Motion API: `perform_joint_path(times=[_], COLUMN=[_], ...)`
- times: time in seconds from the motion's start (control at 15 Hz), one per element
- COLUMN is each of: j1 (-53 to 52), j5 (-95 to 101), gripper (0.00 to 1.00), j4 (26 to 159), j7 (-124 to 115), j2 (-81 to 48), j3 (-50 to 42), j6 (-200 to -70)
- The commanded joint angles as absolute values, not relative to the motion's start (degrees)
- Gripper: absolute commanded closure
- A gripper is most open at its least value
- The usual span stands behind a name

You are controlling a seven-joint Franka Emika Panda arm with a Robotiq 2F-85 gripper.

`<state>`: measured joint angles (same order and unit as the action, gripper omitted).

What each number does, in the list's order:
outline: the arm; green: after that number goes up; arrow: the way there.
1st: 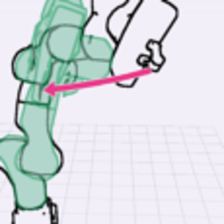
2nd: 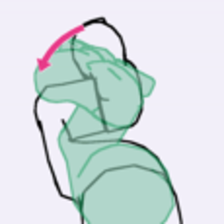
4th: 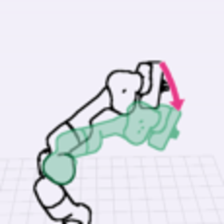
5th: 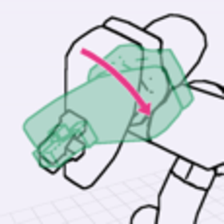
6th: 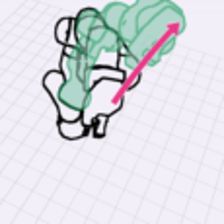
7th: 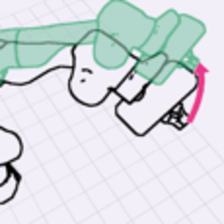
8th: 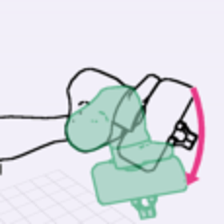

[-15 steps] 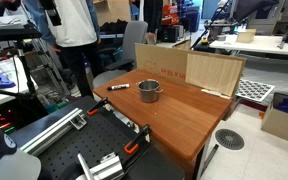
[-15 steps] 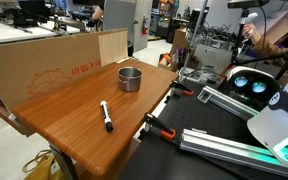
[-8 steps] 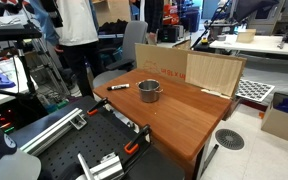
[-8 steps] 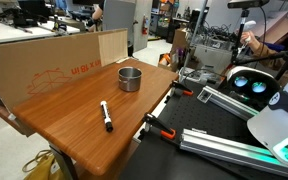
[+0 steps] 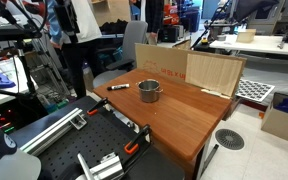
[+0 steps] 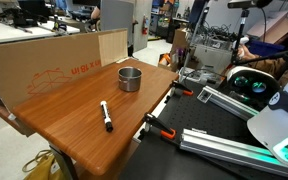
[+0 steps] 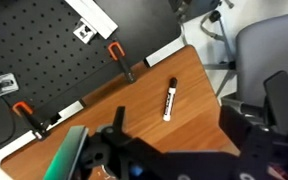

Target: Pick up the marker from the table and put it in the silver bowl

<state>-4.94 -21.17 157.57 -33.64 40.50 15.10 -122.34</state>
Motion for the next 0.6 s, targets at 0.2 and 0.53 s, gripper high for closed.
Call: perform_joint_path(times=[0.2, 0.53], j1=[-3.08, -3.36], j5=[-21.93, -18.27], gripper=[0.0, 0.0], j4=[154.02, 149.78], j7=[-41.52, -48.75], j2=[24.33, 10.56], j3=[16.93, 17.36], j6=[-133.94, -142.63])
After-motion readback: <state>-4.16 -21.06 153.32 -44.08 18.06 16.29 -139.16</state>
